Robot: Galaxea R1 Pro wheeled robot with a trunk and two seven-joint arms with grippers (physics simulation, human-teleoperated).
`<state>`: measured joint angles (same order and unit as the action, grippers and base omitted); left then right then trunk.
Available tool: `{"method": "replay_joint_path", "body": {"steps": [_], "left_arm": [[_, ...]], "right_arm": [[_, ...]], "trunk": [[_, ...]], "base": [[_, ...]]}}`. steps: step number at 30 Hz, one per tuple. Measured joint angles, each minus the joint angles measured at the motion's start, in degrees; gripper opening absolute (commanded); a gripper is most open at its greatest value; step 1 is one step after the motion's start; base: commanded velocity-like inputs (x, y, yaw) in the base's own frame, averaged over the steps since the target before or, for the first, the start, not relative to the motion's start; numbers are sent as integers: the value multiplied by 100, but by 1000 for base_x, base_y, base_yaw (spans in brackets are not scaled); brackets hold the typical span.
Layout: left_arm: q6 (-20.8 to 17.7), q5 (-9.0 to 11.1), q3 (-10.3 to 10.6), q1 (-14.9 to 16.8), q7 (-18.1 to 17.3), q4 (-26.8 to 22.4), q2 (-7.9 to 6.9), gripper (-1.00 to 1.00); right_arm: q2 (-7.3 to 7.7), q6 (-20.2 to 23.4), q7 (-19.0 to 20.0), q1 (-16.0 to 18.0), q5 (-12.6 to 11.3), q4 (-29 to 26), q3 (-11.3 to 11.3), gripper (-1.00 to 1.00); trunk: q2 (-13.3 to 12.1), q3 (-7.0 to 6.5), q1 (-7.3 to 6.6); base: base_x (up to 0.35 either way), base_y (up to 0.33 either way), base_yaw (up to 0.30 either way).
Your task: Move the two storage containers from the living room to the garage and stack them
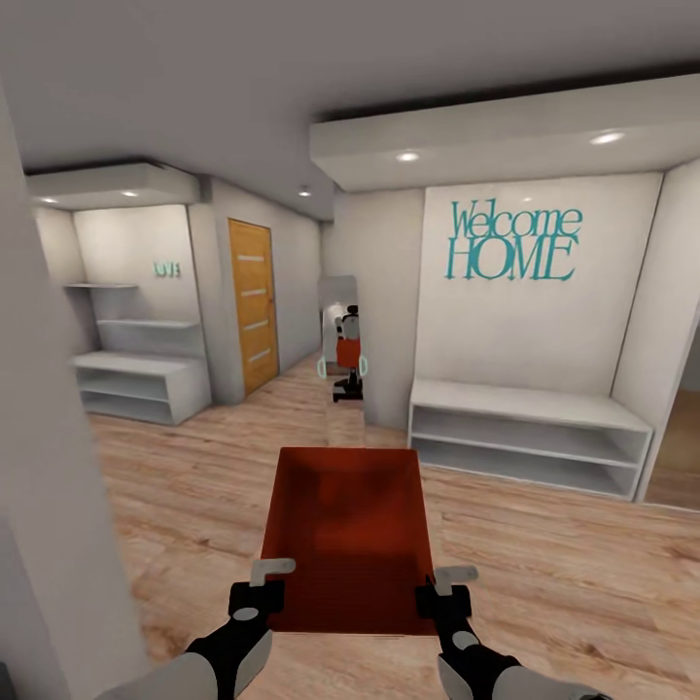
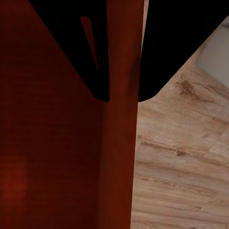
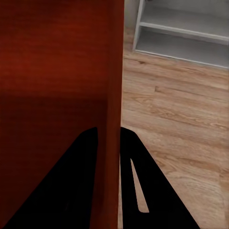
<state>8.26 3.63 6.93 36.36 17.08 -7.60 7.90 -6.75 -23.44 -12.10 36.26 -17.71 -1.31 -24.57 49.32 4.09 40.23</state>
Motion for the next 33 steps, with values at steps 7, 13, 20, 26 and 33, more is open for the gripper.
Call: {"method": "replay_joint_path", "body": {"steps": [7, 13, 20, 26, 33], "left_arm": [[-1, 5, 7, 0, 5, 1, 2, -100], [0, 3, 3, 0, 4, 1, 2, -100], [0, -5, 5, 1, 9, -2, 1, -100], [0, 1, 5, 0, 5, 0, 1, -100], [0, 3, 6, 0, 4, 1, 1, -100]], "right_arm": [[2, 1, 1, -3, 8, -1, 8, -100], [2, 3, 1, -1, 12, -2, 9, -100], [-4, -8, -3, 0, -34, 4, -24, -100], [-2, -1, -4, -1, -5, 1, -3, -100], [0, -2, -1, -2, -4, 0, -1, -100]], "trunk": [[0, 0, 0], [0, 0, 0], [0, 0, 0], [0, 0, 0], [0, 0, 0]], "base": [[325, 0, 0], [325, 0, 0], [325, 0, 0], [325, 0, 44], [325, 0, 76]]}}
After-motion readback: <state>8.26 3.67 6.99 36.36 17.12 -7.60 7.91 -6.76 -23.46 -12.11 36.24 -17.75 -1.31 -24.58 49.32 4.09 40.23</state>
